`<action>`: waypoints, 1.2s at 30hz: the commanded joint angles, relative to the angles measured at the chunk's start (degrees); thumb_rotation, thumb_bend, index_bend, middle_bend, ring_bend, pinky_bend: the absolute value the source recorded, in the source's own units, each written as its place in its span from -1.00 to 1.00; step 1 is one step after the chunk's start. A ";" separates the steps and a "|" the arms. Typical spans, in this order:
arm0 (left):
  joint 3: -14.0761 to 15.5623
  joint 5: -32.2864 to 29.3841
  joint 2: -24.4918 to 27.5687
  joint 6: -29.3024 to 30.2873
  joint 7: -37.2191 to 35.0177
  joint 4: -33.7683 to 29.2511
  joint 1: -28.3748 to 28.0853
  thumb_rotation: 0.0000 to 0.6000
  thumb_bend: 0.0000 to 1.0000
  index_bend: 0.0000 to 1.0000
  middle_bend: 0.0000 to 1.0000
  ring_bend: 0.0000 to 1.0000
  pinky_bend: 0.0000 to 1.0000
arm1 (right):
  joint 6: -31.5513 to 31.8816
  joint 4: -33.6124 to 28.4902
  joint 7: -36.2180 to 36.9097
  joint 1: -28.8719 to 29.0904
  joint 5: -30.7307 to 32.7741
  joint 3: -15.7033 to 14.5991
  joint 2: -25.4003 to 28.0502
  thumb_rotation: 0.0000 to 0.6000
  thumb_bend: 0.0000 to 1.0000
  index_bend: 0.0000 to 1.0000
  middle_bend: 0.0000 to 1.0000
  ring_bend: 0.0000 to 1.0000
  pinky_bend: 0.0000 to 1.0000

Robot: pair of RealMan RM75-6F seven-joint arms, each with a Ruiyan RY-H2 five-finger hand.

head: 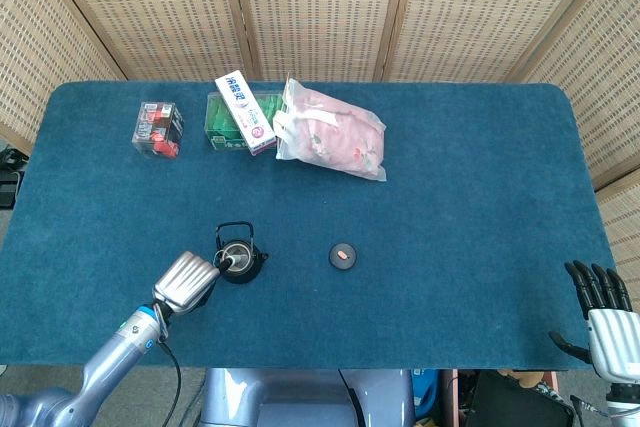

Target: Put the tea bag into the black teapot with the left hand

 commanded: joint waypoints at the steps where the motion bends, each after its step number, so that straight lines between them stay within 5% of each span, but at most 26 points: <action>1: 1.45 7.11 0.45 6.97 -3.95 0.57 4.01 1.00 0.69 -0.71 0.49 0.34 0.33 | 0.09 0.00 0.03 0.04 -0.12 0.01 0.03 1.00 -0.80 -0.94 -0.67 -1.00 -1.00; 7: 2.65 16.13 -0.59 18.01 -13.45 5.79 10.48 1.00 0.67 -0.71 0.11 0.02 0.15 | 0.23 -0.03 0.02 0.23 -0.60 -0.01 0.10 1.00 -0.80 -0.94 -0.67 -1.00 -1.00; 17: 3.31 19.89 0.97 26.68 -22.20 11.25 17.46 1.00 0.21 -0.72 -0.78 -0.88 -0.91 | 0.25 -0.44 -0.32 0.83 -1.59 -0.05 0.37 1.00 -0.80 -0.94 -0.68 -1.00 -1.00; 20: 3.54 20.33 1.68 28.32 -24.07 12.58 19.34 1.00 0.14 -0.74 -0.97 -1.00 -1.00 | 0.31 -0.60 -0.45 1.02 -1.95 -0.09 0.45 1.00 -0.80 -0.94 -0.69 -1.00 -1.00; 36: 4.54 22.08 3.36 35.23 -28.93 15.87 27.59 1.00 0.12 -0.75 -1.00 -1.00 -1.00 | 0.78 -1.58 -1.36 1.66 -3.82 -0.55 0.59 1.00 -0.80 -0.94 -0.70 -1.00 -1.00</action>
